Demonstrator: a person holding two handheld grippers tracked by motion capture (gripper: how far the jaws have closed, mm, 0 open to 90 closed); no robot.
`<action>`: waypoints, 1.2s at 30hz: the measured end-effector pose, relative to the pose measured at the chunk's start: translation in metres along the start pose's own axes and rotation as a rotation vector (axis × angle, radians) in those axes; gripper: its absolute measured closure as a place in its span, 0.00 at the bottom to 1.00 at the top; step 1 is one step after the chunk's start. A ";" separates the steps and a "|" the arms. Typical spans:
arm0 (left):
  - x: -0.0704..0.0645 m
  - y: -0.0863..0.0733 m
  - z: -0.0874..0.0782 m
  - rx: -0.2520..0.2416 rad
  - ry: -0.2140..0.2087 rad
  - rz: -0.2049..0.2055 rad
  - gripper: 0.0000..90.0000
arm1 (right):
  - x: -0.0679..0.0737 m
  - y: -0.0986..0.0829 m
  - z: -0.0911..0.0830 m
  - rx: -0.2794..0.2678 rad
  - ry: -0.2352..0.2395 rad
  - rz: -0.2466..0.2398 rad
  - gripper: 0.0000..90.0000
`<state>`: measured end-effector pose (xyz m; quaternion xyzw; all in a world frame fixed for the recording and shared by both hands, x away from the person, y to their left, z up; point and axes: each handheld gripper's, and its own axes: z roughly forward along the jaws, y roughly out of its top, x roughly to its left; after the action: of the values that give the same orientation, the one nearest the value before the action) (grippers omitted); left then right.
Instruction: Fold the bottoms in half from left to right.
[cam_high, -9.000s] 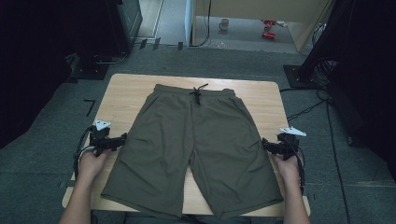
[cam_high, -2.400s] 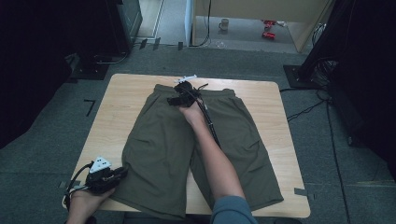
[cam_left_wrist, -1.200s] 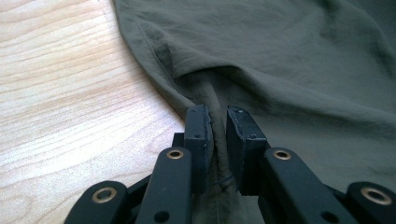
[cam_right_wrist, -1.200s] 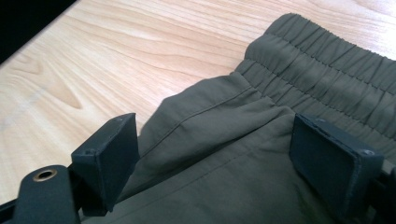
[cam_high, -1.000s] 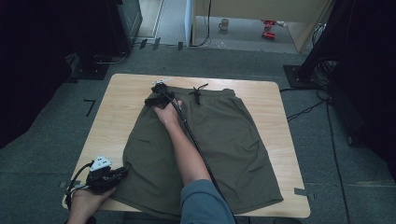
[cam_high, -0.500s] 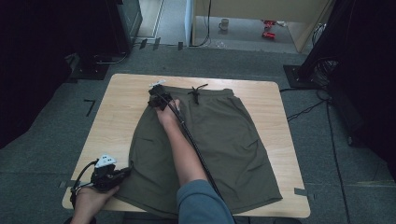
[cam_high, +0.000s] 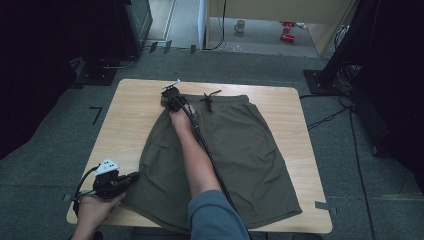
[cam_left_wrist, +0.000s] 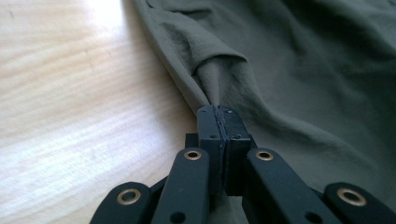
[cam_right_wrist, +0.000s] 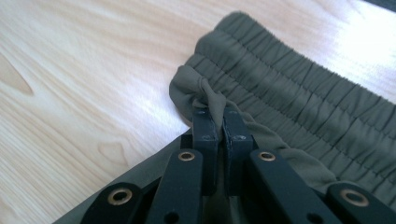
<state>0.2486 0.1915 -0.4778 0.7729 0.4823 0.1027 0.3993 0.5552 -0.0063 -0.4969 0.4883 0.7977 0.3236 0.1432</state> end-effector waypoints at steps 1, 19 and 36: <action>0.002 0.002 -0.002 -0.008 0.003 -0.004 1.00 | 0.000 0.002 -0.002 -0.011 0.002 0.011 0.96; -0.030 0.037 -0.024 -0.098 -0.010 0.080 1.00 | -0.006 0.046 -0.067 -0.113 0.100 0.051 0.96; -0.092 0.072 0.013 -0.078 -0.128 0.189 1.00 | -0.093 0.005 -0.129 -0.135 0.102 0.127 0.95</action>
<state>0.2563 0.0936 -0.4137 0.8038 0.3763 0.1090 0.4477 0.5331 -0.1341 -0.4051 0.5098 0.7480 0.4094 0.1140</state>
